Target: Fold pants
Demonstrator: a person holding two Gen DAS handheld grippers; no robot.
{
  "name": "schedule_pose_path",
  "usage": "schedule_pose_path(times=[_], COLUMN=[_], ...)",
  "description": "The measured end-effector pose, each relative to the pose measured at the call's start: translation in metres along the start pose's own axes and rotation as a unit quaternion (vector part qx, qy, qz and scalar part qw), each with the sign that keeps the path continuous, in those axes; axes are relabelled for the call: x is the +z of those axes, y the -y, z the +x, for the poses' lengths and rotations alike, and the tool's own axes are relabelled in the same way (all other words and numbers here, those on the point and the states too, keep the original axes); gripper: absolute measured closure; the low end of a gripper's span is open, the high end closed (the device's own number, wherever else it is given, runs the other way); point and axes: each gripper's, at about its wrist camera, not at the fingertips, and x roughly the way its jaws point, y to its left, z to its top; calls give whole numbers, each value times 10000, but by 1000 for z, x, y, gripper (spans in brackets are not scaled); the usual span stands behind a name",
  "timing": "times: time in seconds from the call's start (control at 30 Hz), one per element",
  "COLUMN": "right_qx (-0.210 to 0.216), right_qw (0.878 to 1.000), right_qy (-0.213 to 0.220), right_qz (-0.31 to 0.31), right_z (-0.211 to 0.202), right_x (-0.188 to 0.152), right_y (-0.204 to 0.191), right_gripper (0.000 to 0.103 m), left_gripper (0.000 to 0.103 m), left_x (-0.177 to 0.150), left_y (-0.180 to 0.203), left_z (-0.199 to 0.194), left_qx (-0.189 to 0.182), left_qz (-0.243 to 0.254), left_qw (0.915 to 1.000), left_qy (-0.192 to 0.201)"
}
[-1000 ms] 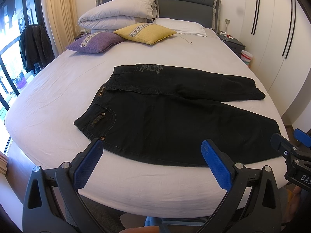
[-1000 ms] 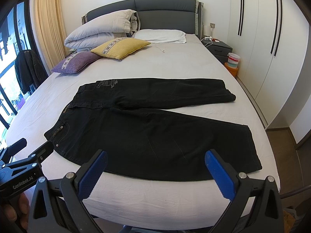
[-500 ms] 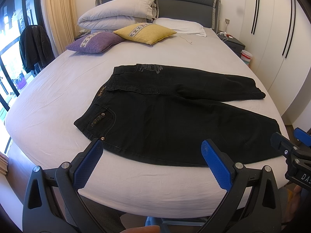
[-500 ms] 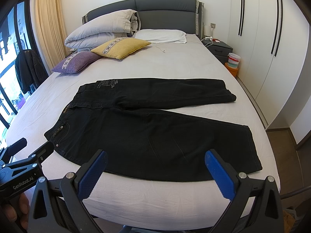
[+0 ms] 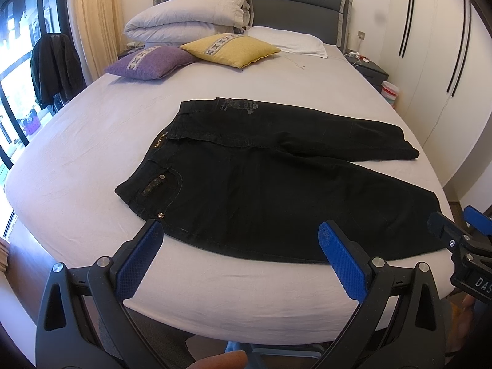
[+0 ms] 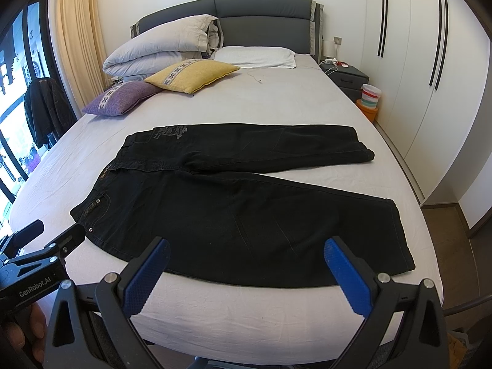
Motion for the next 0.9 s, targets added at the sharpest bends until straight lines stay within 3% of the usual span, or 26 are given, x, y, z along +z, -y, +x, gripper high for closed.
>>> schedule_pose_path(times=[0.47,0.6,0.77,0.9], right_qx=[9,92,379,355], right_qw=[10000,9999,9986,9980], right_qy=[-2,8,95,41], right_qz=[-6,-70,-351,-517], right_z=[0,1,10,21], right_x=[0,-3,-10,-15], right_y=[5,-2,6,23], right_gripper=[0,0,0,0], left_gripper=[0,0,0,0], left_x=[-4,-8,-18,-36], left_y=[0,-5,-23,-28], left_z=[-2,2,22,32], left_qx=[61,-80,-779,-707], left_qz=[134,143,94,670], left_qw=[9998,9999,9958,9949], left_qy=[97,52,-461,-268])
